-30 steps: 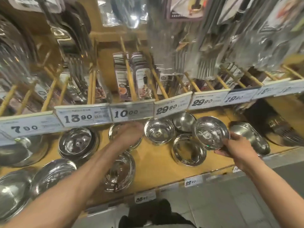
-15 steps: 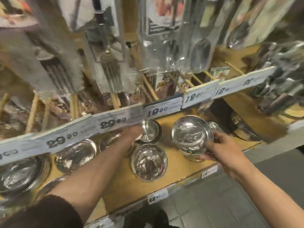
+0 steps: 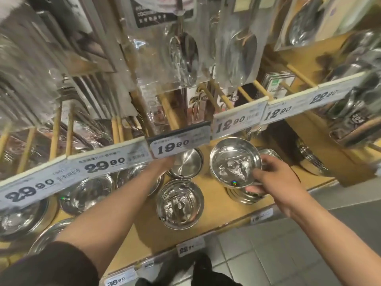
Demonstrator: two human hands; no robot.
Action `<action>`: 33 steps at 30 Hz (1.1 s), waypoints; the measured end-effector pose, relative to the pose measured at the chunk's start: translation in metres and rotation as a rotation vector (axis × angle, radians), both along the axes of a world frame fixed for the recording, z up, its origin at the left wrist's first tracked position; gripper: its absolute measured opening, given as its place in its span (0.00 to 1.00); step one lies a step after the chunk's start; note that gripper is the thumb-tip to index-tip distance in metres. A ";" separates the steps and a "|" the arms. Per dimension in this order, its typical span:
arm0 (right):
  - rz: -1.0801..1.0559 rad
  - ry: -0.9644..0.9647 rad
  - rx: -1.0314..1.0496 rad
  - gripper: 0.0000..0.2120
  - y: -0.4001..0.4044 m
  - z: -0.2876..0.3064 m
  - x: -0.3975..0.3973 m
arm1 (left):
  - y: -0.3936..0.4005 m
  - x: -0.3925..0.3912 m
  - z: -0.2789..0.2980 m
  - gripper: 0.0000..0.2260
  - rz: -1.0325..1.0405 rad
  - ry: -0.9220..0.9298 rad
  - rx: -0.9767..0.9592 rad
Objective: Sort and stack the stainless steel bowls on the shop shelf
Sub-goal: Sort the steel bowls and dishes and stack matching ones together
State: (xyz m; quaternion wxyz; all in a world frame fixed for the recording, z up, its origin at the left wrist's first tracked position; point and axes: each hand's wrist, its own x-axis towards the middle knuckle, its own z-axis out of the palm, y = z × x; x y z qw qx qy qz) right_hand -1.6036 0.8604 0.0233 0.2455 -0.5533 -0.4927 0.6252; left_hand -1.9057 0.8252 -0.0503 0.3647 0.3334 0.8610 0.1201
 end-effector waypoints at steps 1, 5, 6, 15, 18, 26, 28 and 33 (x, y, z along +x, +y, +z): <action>-0.003 -0.001 -0.008 0.17 0.000 0.001 0.000 | 0.000 -0.001 0.000 0.21 0.036 0.013 0.043; -0.016 0.008 -0.030 0.16 -0.002 0.003 0.002 | -0.011 0.002 0.011 0.22 0.075 0.050 0.124; -0.020 0.012 -0.034 0.16 -0.003 0.004 0.003 | -0.015 0.004 0.015 0.22 0.034 0.110 0.201; -0.104 0.026 0.004 0.14 -0.034 0.015 0.007 | -0.079 0.013 0.060 0.13 0.008 0.139 0.462; -0.173 0.031 0.012 0.13 -0.055 0.023 0.014 | -0.100 0.020 0.074 0.13 -0.029 0.039 0.465; -0.354 -0.005 0.032 0.14 -0.112 0.040 0.073 | -0.126 0.049 0.087 0.09 -0.111 -0.305 0.558; -0.403 -0.010 0.045 0.15 -0.121 0.043 0.089 | -0.126 0.060 0.092 0.08 -0.089 -0.382 0.576; -0.448 -0.022 0.060 0.16 -0.129 0.050 0.117 | -0.102 0.088 0.097 0.11 -0.005 -0.435 0.546</action>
